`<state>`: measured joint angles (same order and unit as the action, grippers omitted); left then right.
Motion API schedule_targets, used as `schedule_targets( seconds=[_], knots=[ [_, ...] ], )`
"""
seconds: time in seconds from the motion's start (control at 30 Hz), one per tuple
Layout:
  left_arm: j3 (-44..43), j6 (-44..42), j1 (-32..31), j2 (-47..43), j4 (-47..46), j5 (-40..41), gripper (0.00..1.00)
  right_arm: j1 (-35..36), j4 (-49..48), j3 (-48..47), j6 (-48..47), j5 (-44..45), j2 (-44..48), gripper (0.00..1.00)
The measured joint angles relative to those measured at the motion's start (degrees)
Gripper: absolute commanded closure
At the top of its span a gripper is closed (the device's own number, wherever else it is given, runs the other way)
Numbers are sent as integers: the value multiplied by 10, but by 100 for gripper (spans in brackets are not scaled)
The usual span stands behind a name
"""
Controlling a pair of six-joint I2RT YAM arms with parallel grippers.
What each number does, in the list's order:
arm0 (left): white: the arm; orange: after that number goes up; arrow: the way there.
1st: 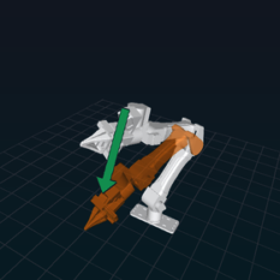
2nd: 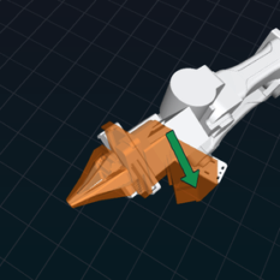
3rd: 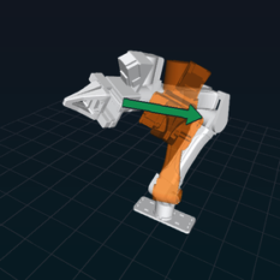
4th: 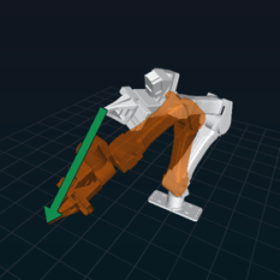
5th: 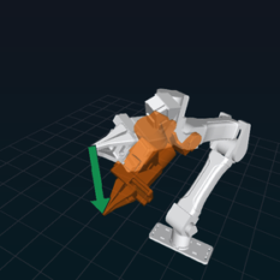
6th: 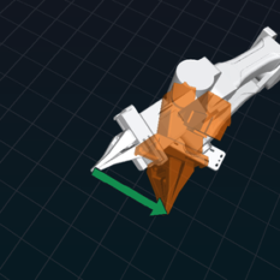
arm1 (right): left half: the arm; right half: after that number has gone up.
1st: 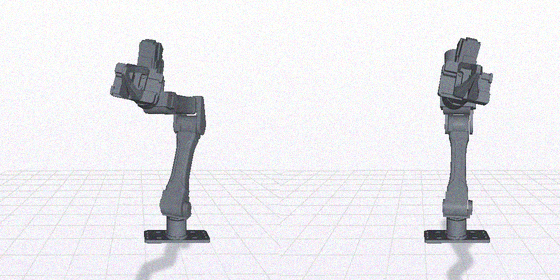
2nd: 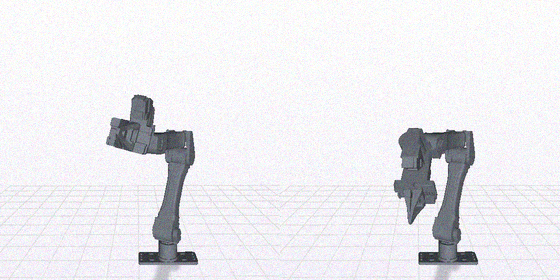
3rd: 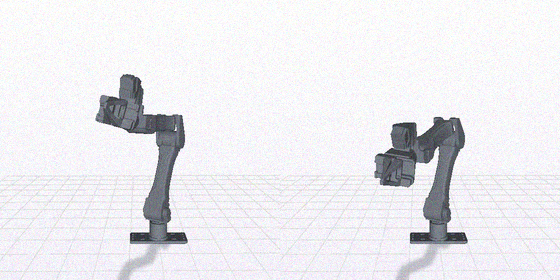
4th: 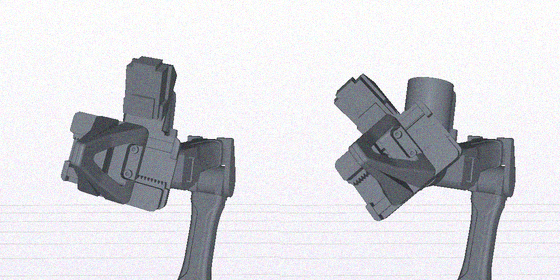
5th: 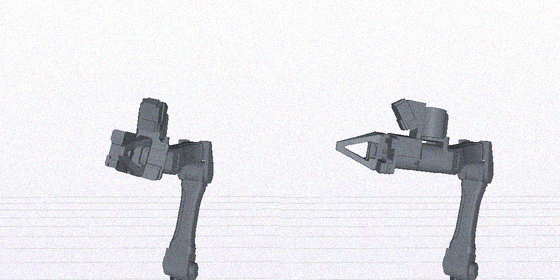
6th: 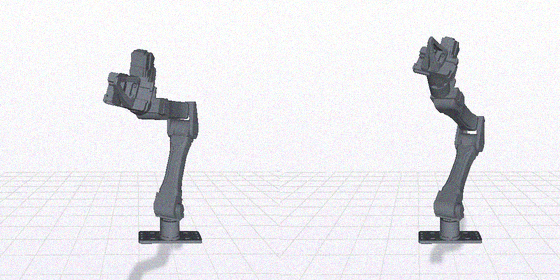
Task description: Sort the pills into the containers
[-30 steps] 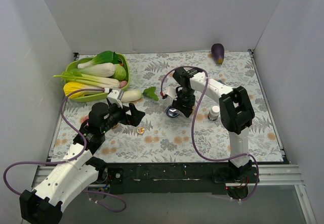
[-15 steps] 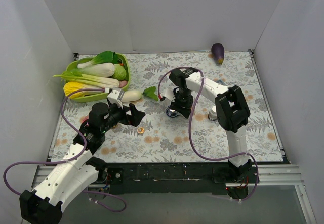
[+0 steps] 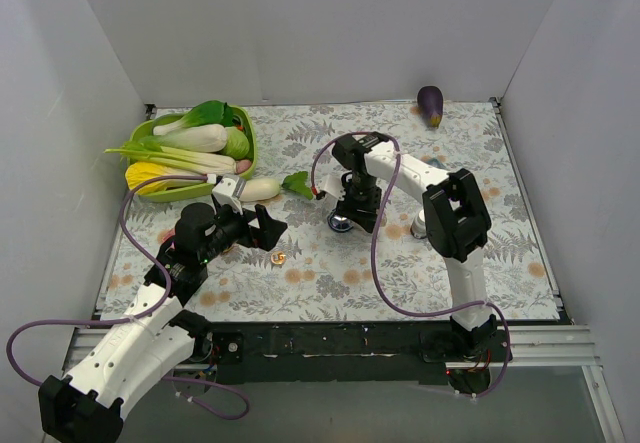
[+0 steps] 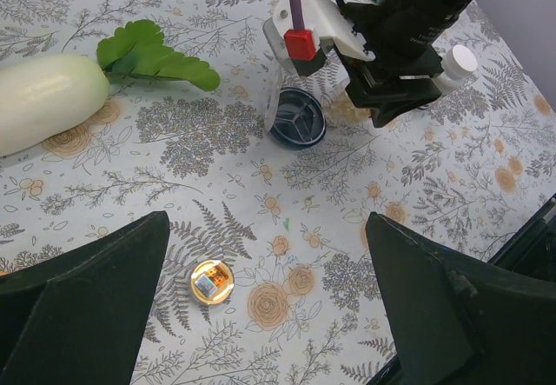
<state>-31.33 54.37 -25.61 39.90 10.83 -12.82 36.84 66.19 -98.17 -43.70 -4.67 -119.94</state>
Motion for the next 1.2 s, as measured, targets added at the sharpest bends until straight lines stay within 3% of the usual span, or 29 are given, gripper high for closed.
schedule_targets(
  seconds=[1.2],
  knots=[
    [0,0,0,0,1,-1,2,3,7,-19,5,-16,-19,99]
  ],
)
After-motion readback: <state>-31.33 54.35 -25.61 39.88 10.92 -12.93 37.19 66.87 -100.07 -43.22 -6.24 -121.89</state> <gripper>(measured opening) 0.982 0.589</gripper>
